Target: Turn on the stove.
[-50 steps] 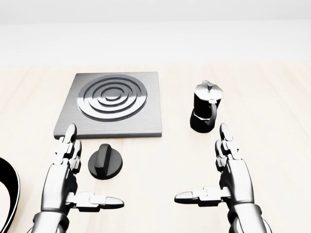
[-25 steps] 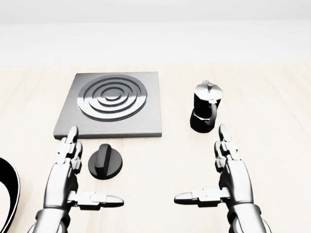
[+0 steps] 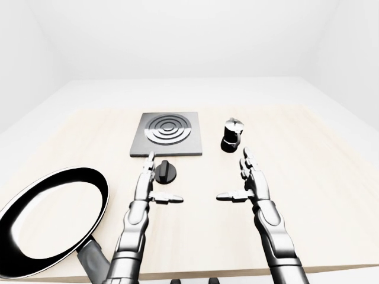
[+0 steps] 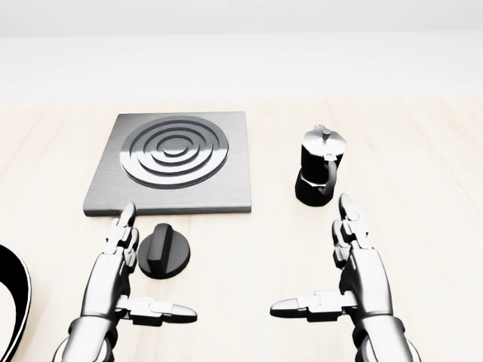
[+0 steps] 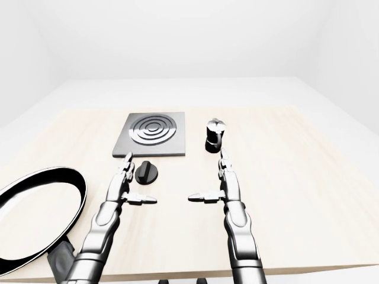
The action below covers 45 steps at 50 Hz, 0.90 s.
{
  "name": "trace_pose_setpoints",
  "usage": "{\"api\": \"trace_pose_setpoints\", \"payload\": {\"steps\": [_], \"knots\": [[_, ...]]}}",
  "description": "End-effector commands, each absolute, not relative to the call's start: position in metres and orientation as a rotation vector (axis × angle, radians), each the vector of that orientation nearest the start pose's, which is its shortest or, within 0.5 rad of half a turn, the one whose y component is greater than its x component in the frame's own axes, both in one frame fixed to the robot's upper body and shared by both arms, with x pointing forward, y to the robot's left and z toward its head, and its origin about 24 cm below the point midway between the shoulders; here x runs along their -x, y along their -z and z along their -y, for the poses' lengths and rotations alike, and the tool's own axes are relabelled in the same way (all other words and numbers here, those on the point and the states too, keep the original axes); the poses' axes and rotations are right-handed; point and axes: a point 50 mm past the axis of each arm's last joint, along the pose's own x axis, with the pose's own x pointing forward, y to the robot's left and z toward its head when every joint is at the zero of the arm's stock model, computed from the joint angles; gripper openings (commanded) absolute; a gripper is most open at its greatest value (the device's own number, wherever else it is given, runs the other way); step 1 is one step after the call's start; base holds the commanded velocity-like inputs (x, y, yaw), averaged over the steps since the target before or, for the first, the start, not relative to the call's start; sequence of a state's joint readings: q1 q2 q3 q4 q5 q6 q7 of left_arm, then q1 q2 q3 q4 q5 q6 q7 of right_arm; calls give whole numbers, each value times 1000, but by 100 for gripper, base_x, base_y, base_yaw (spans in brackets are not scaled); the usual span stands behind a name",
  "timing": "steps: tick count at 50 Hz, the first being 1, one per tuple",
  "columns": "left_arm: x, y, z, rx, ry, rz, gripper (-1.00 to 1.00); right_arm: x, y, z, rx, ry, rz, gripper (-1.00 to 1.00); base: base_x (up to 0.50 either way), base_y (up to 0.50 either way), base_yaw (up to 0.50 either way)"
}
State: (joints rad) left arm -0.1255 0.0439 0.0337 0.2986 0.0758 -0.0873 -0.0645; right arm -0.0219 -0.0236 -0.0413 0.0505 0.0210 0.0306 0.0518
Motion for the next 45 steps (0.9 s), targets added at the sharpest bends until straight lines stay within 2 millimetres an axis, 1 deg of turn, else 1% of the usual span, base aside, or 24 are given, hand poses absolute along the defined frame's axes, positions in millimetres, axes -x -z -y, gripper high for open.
{"api": "trace_pose_setpoints", "payload": {"steps": [1,7,17,45], "knots": [[-275,-6,-151,-116,98,-124,100,-257,-32,160,-1,-17,-62,100,0,0,0],[-274,-3,-150,-119,105,-135,100,-257,-31,160,0,-17,-64,100,0,0,0],[-273,-6,-150,-120,107,-121,100,-257,-32,159,0,-17,-64,100,0,0,0],[-273,2,-151,-125,100,-159,100,-258,-31,159,-1,-18,-65,100,0,0,0]]}}
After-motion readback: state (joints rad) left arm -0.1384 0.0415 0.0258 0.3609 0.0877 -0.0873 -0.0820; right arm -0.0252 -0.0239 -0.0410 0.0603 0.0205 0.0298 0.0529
